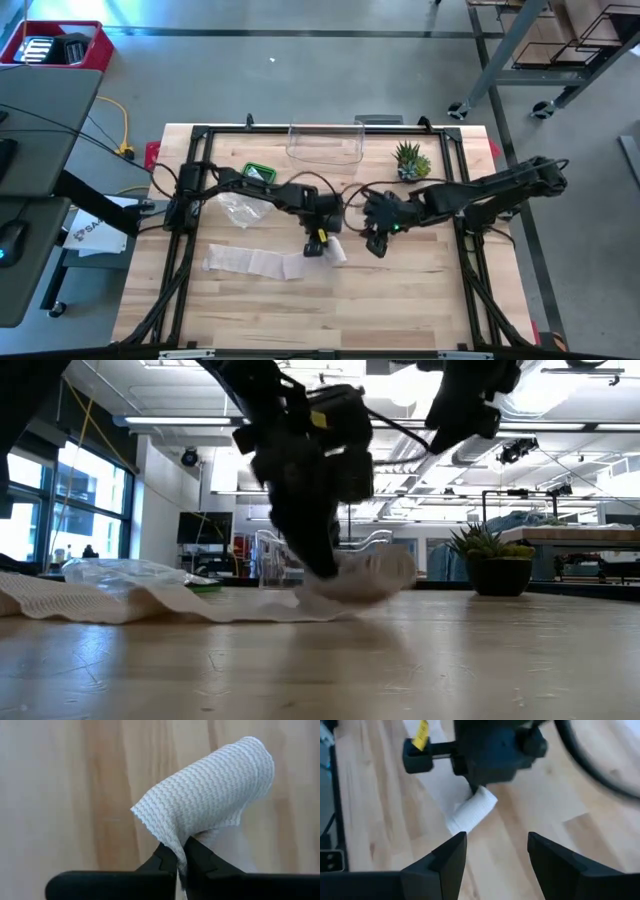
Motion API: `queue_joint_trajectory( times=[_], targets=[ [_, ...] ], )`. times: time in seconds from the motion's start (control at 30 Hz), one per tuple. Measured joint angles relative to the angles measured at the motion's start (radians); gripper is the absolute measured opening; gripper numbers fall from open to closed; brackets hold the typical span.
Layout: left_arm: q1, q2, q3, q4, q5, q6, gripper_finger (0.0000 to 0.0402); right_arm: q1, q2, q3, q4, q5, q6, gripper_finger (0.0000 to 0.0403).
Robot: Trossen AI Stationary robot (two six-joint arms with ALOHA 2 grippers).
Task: Roll bandage
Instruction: Roll the bandage
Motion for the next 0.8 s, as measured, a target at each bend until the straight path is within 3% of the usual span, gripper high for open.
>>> queue_joint_trajectory(
  times=[0.5, 0.63, 0.8],
  targets=[
    [0.072, -0.375, 0.0, -0.093, 0.011, -0.133, 0.0001, -0.002, -0.145, 0.0, -0.098, 0.269, 0.124, 0.0204],
    [0.099, -0.48, 0.001, -0.08, -0.024, -0.2, 0.0001, -0.003, -0.145, -0.046, 0.083, 0.279, 0.115, 0.0204],
    [0.15, -0.579, 0.001, -0.012, -0.163, -0.308, 0.0, -0.007, -0.135, -0.145, 0.44, 0.249, 0.075, 0.0204]
  ],
)
